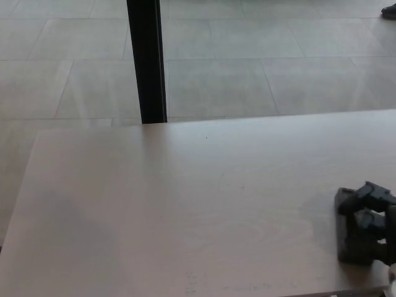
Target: The robot uses its right hand to hold the eraser kept in the middle of the desk and use it to wipe the desk by swiping its surface twice
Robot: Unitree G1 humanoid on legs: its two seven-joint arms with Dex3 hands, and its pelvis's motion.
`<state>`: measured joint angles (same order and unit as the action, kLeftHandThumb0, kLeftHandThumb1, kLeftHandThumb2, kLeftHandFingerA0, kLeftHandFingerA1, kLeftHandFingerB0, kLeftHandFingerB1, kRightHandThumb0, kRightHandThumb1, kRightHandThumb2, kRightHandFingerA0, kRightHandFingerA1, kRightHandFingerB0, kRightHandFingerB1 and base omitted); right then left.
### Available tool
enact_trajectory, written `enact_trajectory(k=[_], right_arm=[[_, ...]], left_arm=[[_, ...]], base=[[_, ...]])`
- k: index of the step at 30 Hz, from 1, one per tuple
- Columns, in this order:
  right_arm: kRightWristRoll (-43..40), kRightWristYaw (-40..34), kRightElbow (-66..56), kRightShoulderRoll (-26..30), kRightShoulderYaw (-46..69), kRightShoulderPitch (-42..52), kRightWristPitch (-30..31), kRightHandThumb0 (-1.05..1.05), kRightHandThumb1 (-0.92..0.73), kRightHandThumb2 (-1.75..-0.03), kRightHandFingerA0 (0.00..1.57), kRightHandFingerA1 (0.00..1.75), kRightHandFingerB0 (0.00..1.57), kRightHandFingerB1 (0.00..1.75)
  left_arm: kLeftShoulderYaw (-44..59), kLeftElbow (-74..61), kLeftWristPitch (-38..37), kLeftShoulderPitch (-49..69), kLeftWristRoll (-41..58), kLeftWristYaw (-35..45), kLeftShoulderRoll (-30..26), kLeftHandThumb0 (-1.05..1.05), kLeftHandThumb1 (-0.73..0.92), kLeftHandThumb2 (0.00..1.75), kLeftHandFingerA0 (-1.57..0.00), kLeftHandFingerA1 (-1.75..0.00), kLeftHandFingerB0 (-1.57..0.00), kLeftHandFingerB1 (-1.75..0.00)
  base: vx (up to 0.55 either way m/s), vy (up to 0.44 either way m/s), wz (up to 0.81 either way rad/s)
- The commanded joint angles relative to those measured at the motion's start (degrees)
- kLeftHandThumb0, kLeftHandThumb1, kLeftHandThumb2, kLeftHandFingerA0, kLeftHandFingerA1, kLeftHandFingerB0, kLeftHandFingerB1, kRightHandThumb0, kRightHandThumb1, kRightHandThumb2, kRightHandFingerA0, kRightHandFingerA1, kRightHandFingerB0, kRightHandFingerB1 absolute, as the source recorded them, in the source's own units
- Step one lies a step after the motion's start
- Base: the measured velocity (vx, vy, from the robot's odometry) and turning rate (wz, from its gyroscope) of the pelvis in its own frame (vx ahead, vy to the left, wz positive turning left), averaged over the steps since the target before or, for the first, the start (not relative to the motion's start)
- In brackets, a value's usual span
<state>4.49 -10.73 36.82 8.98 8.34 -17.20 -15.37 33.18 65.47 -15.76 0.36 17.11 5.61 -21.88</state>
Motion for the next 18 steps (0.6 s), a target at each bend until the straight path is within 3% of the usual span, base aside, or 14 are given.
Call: enact_trajectory(k=[1,2,5,6,7,15,16,18], right_arm=[[-4.2,0.6,7.6,5.5,6.3,1.4,5.2,-0.25,-0.43,-1.20,1.02,1.75,0.89,1.54],[-4.3,0.3,8.5,5.9,6.9,1.1,5.1,-0.33,-0.44,-1.14,1.26,1.40,1.06,1.27],[-4.7,0.0,11.6,7.5,8.6,0.0,5.7,-0.32,-0.44,-1.13,1.25,1.39,1.07,1.27],[-4.4,-0.5,12.0,8.1,8.7,0.0,6.1,-0.26,-0.45,-1.17,0.98,1.75,0.88,1.52],[-5.2,-0.6,12.6,8.2,9.6,-0.2,6.0,-0.33,-0.46,-1.15,1.25,1.39,1.03,1.24],[-6.3,-0.8,16.2,9.0,11.4,0.1,2.9,-0.29,-0.45,-1.14,1.27,1.40,1.02,1.23],[-6.3,-0.9,16.1,8.8,11.3,0.1,2.7,-0.17,-0.47,-1.17,1.03,1.70,0.88,1.40],[-6.8,-0.4,16.1,8.5,11.3,0.0,2.7,-0.17,-0.49,-1.13,1.04,1.71,0.88,1.40]], left_arm=[[0.4,-0.7,-0.5,0.5,0.9,-0.6,-0.3,-0.72,0.76,0.63,-0.51,-0.92,-0.47,-0.74],[0.4,-0.5,-0.6,0.4,0.9,-0.5,-0.4,-0.71,0.77,0.63,-0.51,-0.92,-0.48,-0.75],[0.5,-0.1,-0.9,0.6,0.8,-1.3,-0.2,-0.72,0.76,0.62,-0.54,-0.95,-0.54,-0.81],[0.8,0.8,-0.8,0.3,1.1,-1.0,-0.4,-0.72,0.75,0.63,-0.55,-0.97,-0.54,-0.82],[0.8,0.7,-0.7,0.3,1.0,-1.8,-0.3,-0.73,0.74,0.62,-0.58,-0.98,-0.57,-0.84],[0.1,-0.3,-0.9,1.3,0.1,-1.5,-0.6,-0.74,0.76,0.63,-0.54,-0.91,-0.51,-0.75],[0.0,-0.4,-0.8,1.4,0.0,-1.5,-0.6,-0.73,0.76,0.64,-0.53,-0.93,-0.50,-0.75],[0.1,-0.5,-0.7,1.3,0.2,-1.5,-0.5,-0.72,0.76,0.63,-0.54,-0.93,-0.51,-0.77]], base=[[0.00,0.000,0.00],[0.00,0.000,0.00],[0.00,0.000,0.00],[0.00,0.000,0.00],[0.00,0.000,0.00],[0.00,0.000,0.00],[0.00,0.000,0.00],[0.00,0.000,0.00]])
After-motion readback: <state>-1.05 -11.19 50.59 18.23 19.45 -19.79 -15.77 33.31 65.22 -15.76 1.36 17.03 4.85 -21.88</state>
